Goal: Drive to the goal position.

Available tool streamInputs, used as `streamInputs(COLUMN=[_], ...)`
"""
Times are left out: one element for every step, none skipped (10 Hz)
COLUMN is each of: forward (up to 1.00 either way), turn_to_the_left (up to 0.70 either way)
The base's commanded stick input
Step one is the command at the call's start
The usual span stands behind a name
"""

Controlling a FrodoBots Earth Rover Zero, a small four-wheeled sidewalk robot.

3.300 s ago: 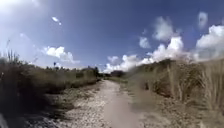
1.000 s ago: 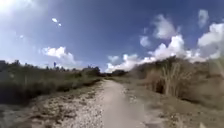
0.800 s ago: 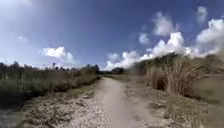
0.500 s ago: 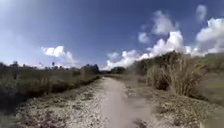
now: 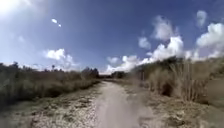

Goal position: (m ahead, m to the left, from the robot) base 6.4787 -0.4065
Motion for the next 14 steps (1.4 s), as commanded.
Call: streamInputs(forward=[0.6,0.6,0.6,0.6,0.6,0.6,0.6,0.6,0.6,0.6,0.6,0.6,0.6,0.6], turn_to_the_left=[0.0,0.0,0.0,0.0,0.15,0.15,0.15,0.15,0.15,0.03,0.0,0.0,0.0,0.0])
